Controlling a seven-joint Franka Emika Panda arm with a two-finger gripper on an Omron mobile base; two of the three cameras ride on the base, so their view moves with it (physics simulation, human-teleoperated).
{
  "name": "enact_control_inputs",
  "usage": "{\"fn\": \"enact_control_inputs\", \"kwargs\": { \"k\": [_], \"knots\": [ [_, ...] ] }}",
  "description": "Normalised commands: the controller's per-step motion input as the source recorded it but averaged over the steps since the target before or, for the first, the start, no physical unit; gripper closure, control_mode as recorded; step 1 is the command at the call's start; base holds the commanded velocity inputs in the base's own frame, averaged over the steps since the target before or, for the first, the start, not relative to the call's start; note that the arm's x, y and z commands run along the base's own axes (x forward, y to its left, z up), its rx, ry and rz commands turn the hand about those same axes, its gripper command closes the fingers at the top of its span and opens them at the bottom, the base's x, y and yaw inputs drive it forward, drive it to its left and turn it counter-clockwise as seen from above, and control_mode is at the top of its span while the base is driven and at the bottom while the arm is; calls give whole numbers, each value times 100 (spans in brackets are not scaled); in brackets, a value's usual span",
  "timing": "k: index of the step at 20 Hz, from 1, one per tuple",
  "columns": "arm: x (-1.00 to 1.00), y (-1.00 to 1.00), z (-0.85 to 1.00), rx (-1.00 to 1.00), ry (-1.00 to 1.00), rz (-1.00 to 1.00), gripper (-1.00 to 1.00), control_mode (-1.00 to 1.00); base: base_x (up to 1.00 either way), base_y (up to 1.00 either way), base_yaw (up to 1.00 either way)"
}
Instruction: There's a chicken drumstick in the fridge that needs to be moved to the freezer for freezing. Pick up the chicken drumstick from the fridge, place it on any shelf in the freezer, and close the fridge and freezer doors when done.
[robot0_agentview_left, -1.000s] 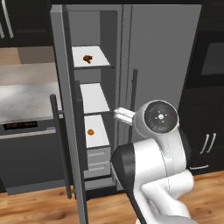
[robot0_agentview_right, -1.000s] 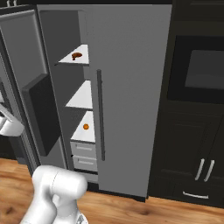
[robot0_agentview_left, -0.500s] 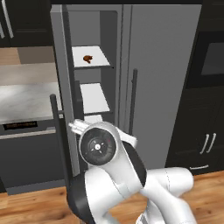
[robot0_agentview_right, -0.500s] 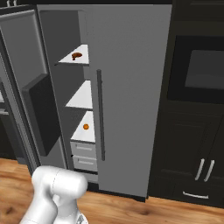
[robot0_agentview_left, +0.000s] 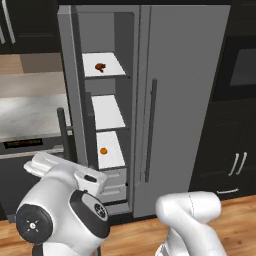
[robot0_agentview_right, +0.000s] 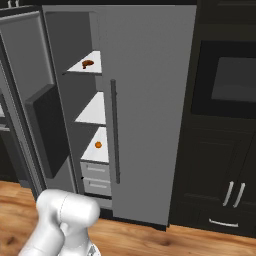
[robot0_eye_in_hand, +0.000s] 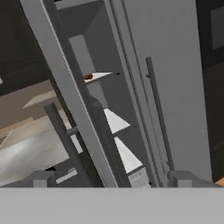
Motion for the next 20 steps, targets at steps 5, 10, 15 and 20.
{"fn": "enact_control_inputs", "kwargs": {
  "k": [5, 10, 15, 20],
  "knots": [
    [39, 77, -30, -3, -11, -6, -100, -100, 0, 0, 0],
    [78, 46, -46, -5, -1, -8, -100, -100, 0, 0, 0],
    [74, 45, -41, -8, -6, -14, -100, -100, 0, 0, 0],
    [47, 36, -47, -5, -11, -21, -100, -100, 0, 0, 0]
  ]
}}
